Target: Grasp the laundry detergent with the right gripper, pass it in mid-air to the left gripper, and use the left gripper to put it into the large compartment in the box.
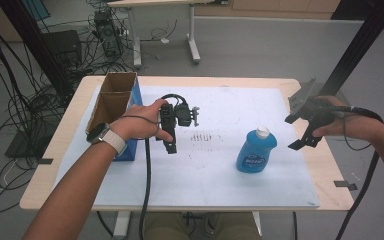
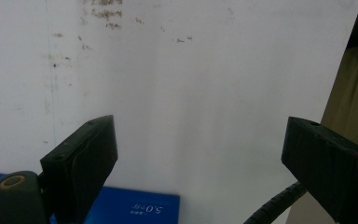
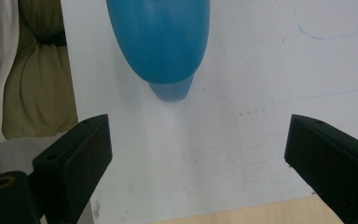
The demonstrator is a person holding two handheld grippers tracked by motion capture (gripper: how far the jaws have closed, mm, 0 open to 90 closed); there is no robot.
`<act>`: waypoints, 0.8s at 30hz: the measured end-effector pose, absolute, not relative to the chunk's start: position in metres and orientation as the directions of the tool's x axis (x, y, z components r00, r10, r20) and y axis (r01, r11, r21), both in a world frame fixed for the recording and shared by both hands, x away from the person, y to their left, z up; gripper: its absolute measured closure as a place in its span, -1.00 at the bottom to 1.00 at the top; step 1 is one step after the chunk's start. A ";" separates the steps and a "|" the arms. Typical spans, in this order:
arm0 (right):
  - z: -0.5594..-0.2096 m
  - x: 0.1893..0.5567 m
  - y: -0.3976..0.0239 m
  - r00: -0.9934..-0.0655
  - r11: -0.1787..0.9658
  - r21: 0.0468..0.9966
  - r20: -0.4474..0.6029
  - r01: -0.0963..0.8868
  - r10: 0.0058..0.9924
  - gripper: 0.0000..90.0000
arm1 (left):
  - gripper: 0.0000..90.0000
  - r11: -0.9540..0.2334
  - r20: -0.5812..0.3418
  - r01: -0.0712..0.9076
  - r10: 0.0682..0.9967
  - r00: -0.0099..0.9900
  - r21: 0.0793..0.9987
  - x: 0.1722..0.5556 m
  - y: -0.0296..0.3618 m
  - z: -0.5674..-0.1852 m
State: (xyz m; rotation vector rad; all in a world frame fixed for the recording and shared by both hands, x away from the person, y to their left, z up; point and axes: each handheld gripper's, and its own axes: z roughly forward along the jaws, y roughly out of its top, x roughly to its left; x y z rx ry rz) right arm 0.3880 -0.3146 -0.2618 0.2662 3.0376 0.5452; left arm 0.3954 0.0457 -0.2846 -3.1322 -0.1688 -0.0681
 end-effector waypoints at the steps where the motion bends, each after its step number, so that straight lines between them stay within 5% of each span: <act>1: -0.262 0.388 -0.315 -0.984 0.923 0.349 -0.013 0.161 0.176 -0.84 | -0.76 -0.994 0.044 0.107 0.107 0.993 -0.002 0.395 0.046 -0.285; 24: -0.261 0.388 -0.315 -0.985 0.918 0.364 -0.017 0.156 0.174 -0.87 | -0.76 -0.993 0.046 0.122 0.122 0.991 0.007 0.396 0.048 -0.285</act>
